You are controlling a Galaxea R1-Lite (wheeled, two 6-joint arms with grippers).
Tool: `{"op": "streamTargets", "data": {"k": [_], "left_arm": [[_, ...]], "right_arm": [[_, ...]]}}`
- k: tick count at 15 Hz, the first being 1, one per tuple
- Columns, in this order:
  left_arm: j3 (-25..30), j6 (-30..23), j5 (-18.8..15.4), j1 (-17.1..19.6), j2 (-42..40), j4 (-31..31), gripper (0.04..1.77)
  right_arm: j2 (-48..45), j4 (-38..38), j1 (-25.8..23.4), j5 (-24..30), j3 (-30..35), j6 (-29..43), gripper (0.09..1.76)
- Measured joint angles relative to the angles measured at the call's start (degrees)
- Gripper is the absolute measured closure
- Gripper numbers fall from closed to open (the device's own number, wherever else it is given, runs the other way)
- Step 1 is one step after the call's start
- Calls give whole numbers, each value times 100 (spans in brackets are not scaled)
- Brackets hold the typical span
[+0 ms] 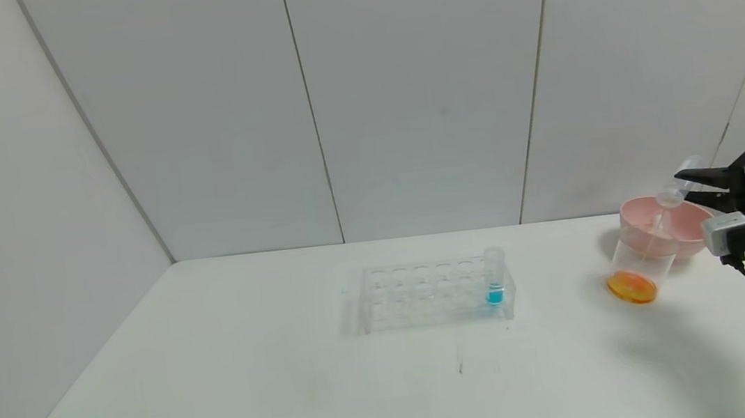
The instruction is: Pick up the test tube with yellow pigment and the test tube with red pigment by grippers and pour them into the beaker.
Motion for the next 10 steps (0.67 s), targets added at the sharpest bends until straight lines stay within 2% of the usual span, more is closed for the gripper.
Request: {"op": "streamTargets", "data": {"k": [8,10], "left_arm": [[0,0,0,0,0,0,5],[0,0,0,0,0,0,5]], "right_arm": [[-44,56,39,-74,5,72,136],[-101,184,59,-176,-52,785,136]]}}
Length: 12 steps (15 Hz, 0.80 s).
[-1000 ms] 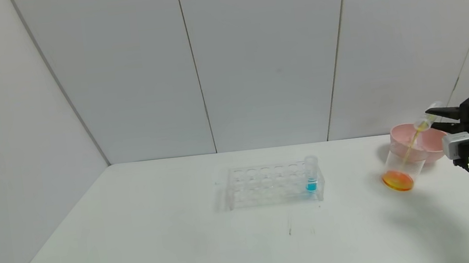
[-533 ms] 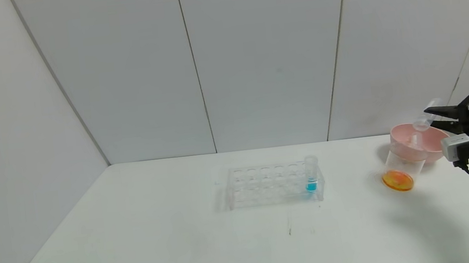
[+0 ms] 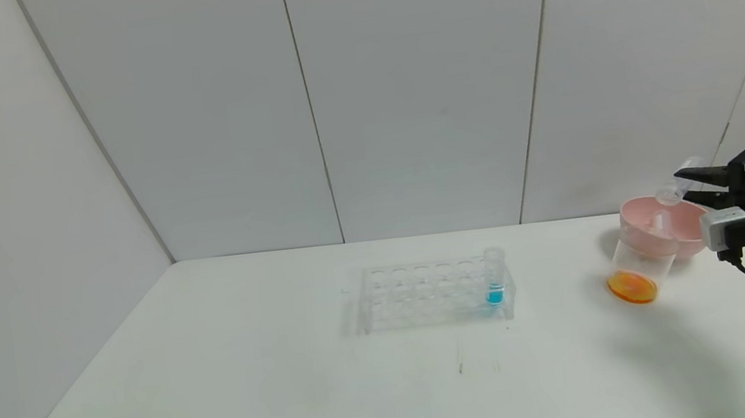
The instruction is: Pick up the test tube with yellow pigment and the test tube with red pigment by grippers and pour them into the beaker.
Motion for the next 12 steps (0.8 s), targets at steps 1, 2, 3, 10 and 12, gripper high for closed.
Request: {"op": "streamTargets", "data": {"k": [1,2,3,10,12], "left_arm": [[0,-2,0,0,0,0,5],[0,0,0,0,0,0,5],[0,0,0,0,0,0,5],[0,0,0,0,0,0,5],[0,0,0,0,0,0,5]], "right_arm": [[-50,189,33,-128,-55,622,136],[-121,418,66,-317,-135,1389,136],[-194,627,94,-517,-223,2196,136],[-363,952,144,-834,-532,7303,136],[-319,906,149,-848,-610,8681,136]]}}
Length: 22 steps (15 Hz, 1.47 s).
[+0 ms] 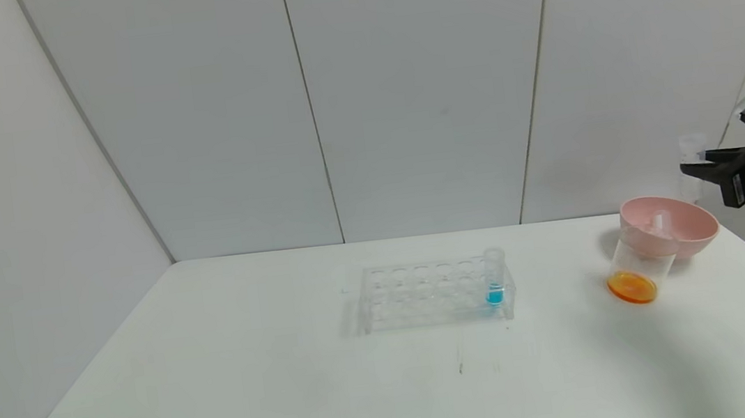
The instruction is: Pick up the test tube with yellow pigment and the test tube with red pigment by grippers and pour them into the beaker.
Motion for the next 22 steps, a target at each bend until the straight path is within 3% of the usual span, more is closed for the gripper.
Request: {"op": "streamTargets", "data": {"k": [2,3,8,12,17,22], "left_arm": [[0,0,0,0,0,0,5],[0,-2,0,0,0,0,5],[0,0,0,0,0,0,5],[0,-2,0,0,0,0,5],[0,-2,0,0,0,0,5],[0,0,0,0,0,0,5]], "right_arm": [[85,-246,0,-7,-146,1007,136],[160,-477,0,-18,-212,1181,136],[612,-853,52,-591,-319,1262,136],[829,-834,55,-660,-319,1293,136],[925,-798,61,-662,-319,1462,81],[824,-846,15,-660,-284,1464,49]]}}
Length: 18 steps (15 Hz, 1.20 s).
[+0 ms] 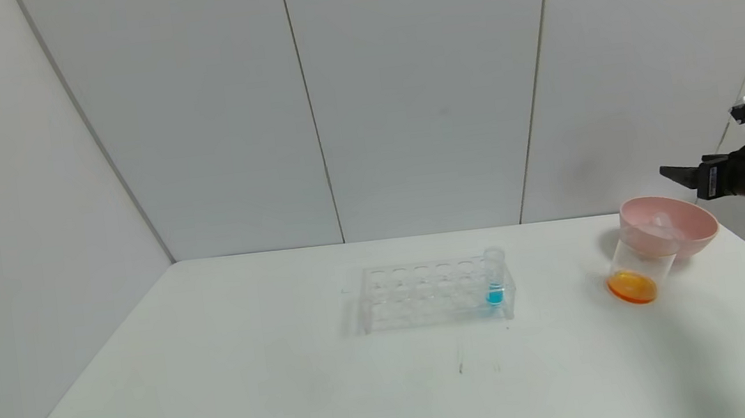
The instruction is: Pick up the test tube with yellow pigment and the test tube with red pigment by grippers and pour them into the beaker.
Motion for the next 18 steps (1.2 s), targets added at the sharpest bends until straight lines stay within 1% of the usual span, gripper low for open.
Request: {"op": "streamTargets", "data": {"k": [2,4,6,8,11,13,15,18], "left_arm": [[0,0,0,0,0,0,5],[0,0,0,0,0,0,5],[0,0,-2,-2,0,0,5],[0,-2,0,0,0,2,5],[0,0,0,0,0,0,5],[0,-2,0,0,0,0,5],[0,0,0,0,0,0,5],[0,-2,0,0,0,0,5]], "right_arm": [[-286,1,-50,-63,74,13,41],[-789,26,-89,-330,207,51,35],[-1459,41,-106,-651,433,148,30],[-2332,44,-95,-998,784,308,27],[-3881,85,44,-1457,1506,449,23],[-5048,241,294,-1815,2057,473,20],[-6205,529,591,-2210,2564,492,19],[-7951,1237,1063,-2683,3211,534,17]]}}
